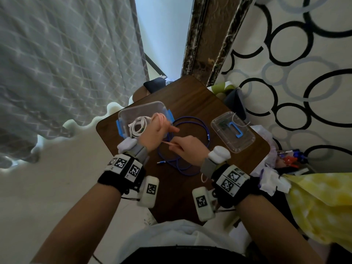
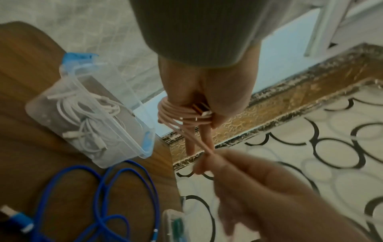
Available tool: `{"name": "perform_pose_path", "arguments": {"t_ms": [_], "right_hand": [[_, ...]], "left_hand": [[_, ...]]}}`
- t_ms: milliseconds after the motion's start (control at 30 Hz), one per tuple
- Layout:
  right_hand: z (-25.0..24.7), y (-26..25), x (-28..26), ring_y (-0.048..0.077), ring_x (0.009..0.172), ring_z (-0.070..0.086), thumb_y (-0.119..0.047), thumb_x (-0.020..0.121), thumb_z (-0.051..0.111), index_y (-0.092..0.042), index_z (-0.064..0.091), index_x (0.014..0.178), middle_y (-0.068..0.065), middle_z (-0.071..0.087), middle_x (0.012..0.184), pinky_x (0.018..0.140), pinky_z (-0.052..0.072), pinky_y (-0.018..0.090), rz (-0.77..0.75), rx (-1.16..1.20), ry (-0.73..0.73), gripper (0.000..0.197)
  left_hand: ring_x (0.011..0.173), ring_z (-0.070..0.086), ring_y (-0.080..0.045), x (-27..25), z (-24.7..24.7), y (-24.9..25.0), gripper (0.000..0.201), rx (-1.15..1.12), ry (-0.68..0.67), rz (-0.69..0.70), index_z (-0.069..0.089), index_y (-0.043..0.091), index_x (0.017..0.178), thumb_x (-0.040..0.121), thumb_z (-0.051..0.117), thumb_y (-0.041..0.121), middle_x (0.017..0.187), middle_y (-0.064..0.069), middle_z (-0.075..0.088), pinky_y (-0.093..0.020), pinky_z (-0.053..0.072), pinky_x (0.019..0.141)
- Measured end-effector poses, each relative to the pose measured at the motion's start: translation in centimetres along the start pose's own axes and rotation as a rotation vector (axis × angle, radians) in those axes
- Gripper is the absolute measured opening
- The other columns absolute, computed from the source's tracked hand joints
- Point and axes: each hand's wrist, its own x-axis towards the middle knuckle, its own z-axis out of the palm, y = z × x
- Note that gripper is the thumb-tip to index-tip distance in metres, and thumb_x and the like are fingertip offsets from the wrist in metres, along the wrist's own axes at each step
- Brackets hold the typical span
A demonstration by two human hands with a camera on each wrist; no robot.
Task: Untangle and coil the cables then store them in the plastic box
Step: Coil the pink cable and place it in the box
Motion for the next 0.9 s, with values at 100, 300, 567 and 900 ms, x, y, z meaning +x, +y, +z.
{"name": "perform_pose_path", "arguments": {"t_ms": [100,300,567,900], "right_hand": [[-2.3,0.4,-0.4,0.015,0.076,0.055,-0.032,0.094,0.049,-0.016,0.062,0.098,0.001,0.061,0.087,0.065,0.041,0.03,-0.065,-0.163,0.035,0.021],[-4.8,1.5,-0.8,0.021,0.081,0.055,-0.035,0.095,0.047,-0.015,0.059,0.098,0.004,0.058,0.096,0.064,0.042,0.034,-0.101,-0.267,0.172,0.024],[-2.3,2.7,0.6,0.022,0.07,0.056,-0.03,0.098,0.037,-0.011,0.055,0.108,0.008,0.06,0.082,0.064,0.046,0.038,-0.004,0.104,0.233,0.028],[2.2,0.8,0.4,0.03,0.07,0.057,-0.029,0.1,0.033,-0.011,0.045,0.109,0.011,0.058,0.083,0.068,0.047,0.046,0.089,0.032,-0.05,0.023]], "left_hand": [[0.063,0.055,-0.014,-0.5,0.2,-0.5,0.023,0.071,-0.066,-0.057,0.046,0.004,0.084,0.099,0.036,0.017,0.077,-0.013,0.056,-0.032,0.047,0.07],[0.039,0.049,-0.01,-1.3,0.8,0.0,0.047,-0.111,-0.333,-0.191,0.057,0.01,0.072,0.1,0.027,0.032,0.049,-0.004,0.054,-0.018,0.039,0.046],[0.031,0.032,-0.002,-1.6,0.3,2.3,0.032,-0.858,-0.354,-0.11,0.047,0.008,0.077,0.097,0.026,0.024,0.041,0.008,0.04,-0.014,0.029,0.035],[0.073,0.07,-0.009,-0.1,0.3,2.8,0.024,-0.681,0.074,-0.018,0.041,-0.007,0.114,0.099,0.032,0.009,0.084,-0.006,0.068,-0.019,0.054,0.067]]}}
